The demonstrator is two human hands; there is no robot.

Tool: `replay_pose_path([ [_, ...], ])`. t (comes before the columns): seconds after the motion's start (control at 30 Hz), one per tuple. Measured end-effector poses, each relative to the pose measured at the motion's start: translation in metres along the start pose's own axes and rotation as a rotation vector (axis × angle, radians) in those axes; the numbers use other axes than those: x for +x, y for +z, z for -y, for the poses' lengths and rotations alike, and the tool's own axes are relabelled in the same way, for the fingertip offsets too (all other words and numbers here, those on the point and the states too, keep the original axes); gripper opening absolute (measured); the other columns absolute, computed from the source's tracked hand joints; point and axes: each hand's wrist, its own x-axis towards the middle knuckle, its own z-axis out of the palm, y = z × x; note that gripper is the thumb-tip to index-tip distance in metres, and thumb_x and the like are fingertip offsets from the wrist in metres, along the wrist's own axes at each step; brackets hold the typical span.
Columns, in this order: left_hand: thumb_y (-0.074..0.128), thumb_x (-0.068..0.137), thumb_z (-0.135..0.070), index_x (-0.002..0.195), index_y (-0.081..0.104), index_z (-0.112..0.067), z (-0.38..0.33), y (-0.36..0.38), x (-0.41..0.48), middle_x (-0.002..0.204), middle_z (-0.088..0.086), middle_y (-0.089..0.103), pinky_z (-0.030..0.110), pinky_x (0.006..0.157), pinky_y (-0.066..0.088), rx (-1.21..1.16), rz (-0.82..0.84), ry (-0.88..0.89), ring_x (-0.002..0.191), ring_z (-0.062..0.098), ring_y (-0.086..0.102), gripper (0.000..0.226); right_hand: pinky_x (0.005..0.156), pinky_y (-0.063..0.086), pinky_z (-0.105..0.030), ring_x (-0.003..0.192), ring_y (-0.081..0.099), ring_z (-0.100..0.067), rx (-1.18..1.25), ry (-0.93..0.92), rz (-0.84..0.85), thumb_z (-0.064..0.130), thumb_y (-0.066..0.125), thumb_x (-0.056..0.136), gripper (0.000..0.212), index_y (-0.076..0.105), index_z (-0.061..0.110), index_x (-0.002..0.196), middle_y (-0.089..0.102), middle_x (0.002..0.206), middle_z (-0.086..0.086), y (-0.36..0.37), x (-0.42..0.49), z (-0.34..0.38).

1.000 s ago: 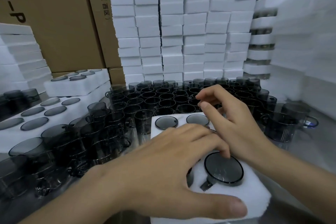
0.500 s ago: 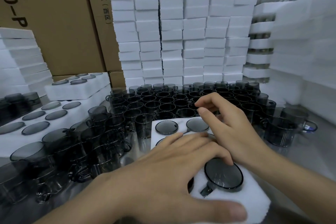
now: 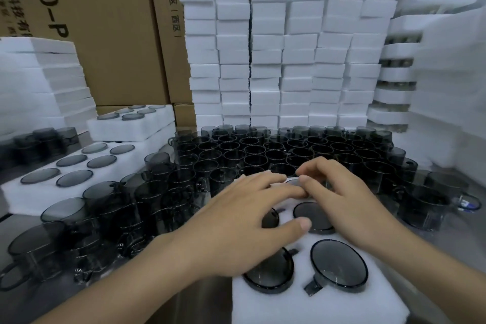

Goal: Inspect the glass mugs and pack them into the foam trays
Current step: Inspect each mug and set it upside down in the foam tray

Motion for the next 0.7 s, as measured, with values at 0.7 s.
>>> replay_pose_path([
  [0.7, 0.051, 0.09, -0.068, 0.15, -0.007, -0.072, -0.023, 0.033, -0.07, 0.166, -0.043, -0.009, 0.033, 0.134, -0.003, -0.499, -0.247, -0.401, 0.161, 0.003, -0.021, 0.084, 0.092, 0.06, -0.04, 0.096, 0.076, -0.009, 0.051, 0.463, 0.31, 0.07, 0.066, 0.09, 0.047, 0.075, 0.032, 0.115, 0.079, 0.104, 0.014, -0.022, 0.014, -0.013],
])
